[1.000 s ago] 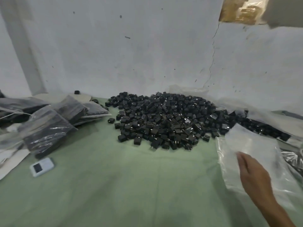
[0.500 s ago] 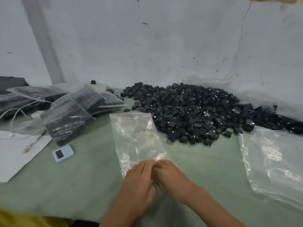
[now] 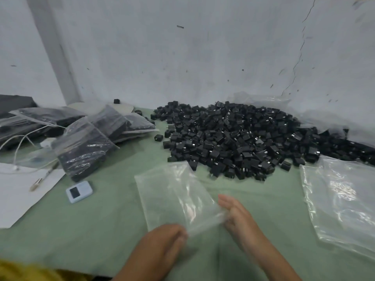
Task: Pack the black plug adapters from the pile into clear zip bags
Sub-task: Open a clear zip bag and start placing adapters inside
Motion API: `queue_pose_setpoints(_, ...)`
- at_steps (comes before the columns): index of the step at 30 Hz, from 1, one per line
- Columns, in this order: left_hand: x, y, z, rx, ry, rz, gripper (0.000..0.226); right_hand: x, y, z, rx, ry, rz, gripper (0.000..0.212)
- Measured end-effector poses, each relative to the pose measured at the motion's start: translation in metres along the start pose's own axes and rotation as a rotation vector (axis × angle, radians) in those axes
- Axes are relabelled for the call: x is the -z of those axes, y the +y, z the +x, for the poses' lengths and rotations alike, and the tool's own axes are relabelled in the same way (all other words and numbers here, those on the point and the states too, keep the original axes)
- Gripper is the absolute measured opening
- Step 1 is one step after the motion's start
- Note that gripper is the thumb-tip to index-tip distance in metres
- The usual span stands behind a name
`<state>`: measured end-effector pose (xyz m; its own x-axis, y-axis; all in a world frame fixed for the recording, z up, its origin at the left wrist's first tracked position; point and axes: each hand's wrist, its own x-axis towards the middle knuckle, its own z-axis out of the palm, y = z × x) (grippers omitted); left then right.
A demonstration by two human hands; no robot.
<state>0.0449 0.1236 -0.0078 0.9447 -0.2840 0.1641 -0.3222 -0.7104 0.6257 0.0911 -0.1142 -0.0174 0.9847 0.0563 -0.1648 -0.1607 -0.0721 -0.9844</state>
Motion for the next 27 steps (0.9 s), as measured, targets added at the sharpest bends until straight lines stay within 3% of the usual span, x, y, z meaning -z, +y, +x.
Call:
queue_pose_setpoints(2, 0.005, 0.016, -0.014, -0.029, -0.162, -0.114, 0.012, 0.003, -0.013, 0.015, -0.164, -0.088, 0.226, 0.021)
queue_pose_setpoints(4, 0.007, 0.030, -0.020, 0.036, -0.352, -0.173, 0.024, 0.004, -0.026, 0.030, -0.200, -0.155, 0.211, 0.024)
queue_pose_setpoints(6, 0.013, 0.037, -0.021, 0.115, -0.294, -0.288, 0.026, 0.000, -0.032, 0.040, -0.200, -0.157, 0.071, 0.039)
queue_pose_setpoints(9, 0.035, 0.048, -0.021, 0.120, -0.212, -0.348, 0.019, -0.008, -0.044, 0.044, -0.087, -0.215, -0.112, 0.019)
queue_pose_setpoints(10, 0.041, 0.050, -0.016, 0.103, -0.148, -0.340, 0.023, -0.008, -0.052, 0.042, -0.030, -0.259, -0.141, 0.019)
queue_pose_setpoints(13, 0.065, 0.031, 0.007, 0.071, 0.480, -0.174, 0.016, 0.001, -0.087, 0.024, 0.154, -0.442, -0.321, 0.025)
queue_pose_setpoints(14, 0.079, 0.025, 0.016, 0.108, 0.573, -0.115, 0.020, 0.003, -0.100, 0.017, 0.216, -0.495, -0.413, 0.026)
queue_pose_setpoints(15, 0.092, 0.019, 0.023, 0.147, 0.539, -0.118, 0.023, 0.004, -0.112, 0.011, 0.262, -0.537, -0.498, 0.026)
queue_pose_setpoints(18, 0.111, 0.015, 0.030, 0.175, 0.070, -0.388, 0.025, 0.000, -0.142, -0.004, 0.383, -0.571, -0.649, 0.025)
queue_pose_setpoints(20, 0.110, 0.022, 0.024, 0.137, -0.124, -0.494, 0.026, -0.009, -0.154, -0.010, 0.506, -0.500, -0.746, 0.022)
queue_pose_setpoints(22, 0.109, 0.028, 0.017, 0.082, -0.148, -0.527, 0.024, -0.020, -0.160, -0.015, 0.609, -0.389, -0.776, 0.023)
queue_pose_setpoints(24, 0.116, 0.031, 0.016, 0.073, 0.034, -0.508, 0.012, -0.030, -0.163, -0.021, 0.776, -0.158, -0.827, 0.036)
queue_pose_setpoints(27, 0.144, 0.044, 0.012, 0.040, 0.470, -0.307, 0.033, -0.052, -0.159, -0.043, 1.134, 0.264, -0.741, 0.049)
